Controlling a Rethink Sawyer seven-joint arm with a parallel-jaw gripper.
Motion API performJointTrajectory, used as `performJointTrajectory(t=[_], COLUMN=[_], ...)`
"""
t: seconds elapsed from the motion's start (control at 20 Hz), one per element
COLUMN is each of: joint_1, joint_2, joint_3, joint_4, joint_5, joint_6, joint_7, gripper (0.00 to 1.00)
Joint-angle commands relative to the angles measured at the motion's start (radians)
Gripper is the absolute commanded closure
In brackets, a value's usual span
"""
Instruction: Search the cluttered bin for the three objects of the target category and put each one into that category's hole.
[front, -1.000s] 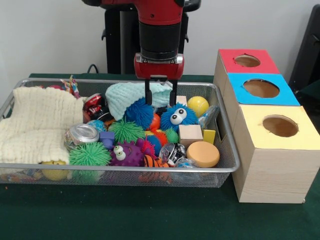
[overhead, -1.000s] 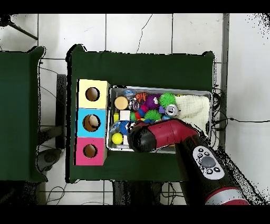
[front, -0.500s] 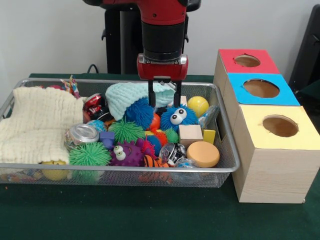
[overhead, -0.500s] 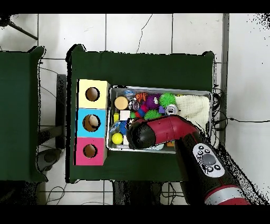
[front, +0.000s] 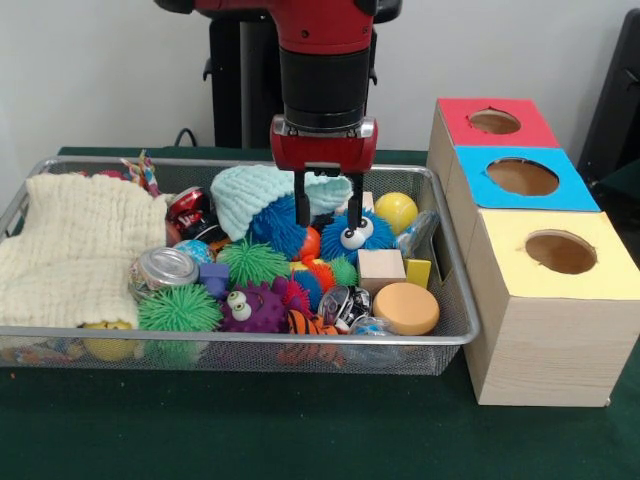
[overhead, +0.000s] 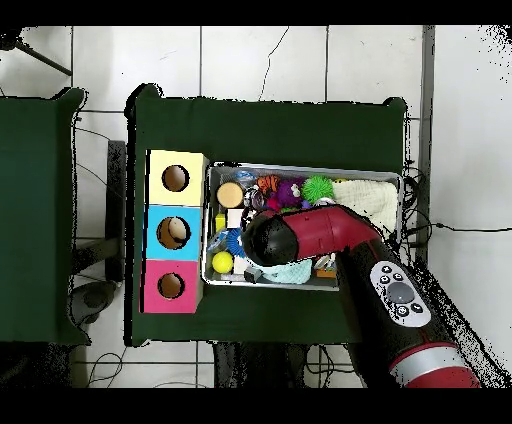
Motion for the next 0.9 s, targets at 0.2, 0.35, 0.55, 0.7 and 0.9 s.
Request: performJointTrajectory(t=[0.2, 0.35, 0.55, 0.7, 0.9], joint_1=[-0.013, 0.002, 0.011, 0.015, 0.014], joint_2=[0.095, 0.103, 0.126, 0.131, 0.103], joint_3=[0.022, 0.01, -0.003, -0.004, 0.007], joint_4=[-0.11, -0.119, -0.129, -0.126, -0.1], joint_5=[0.005, 0.004, -0.01, -0.004, 0.035], joint_6=[0.046, 0.046, 0.029, 0.026, 0.057], joint_7=[-0.056, -0.037, -0.027, -0.017, -0.003], gripper=[0.0, 0.0, 0.0, 0.0, 0.0])
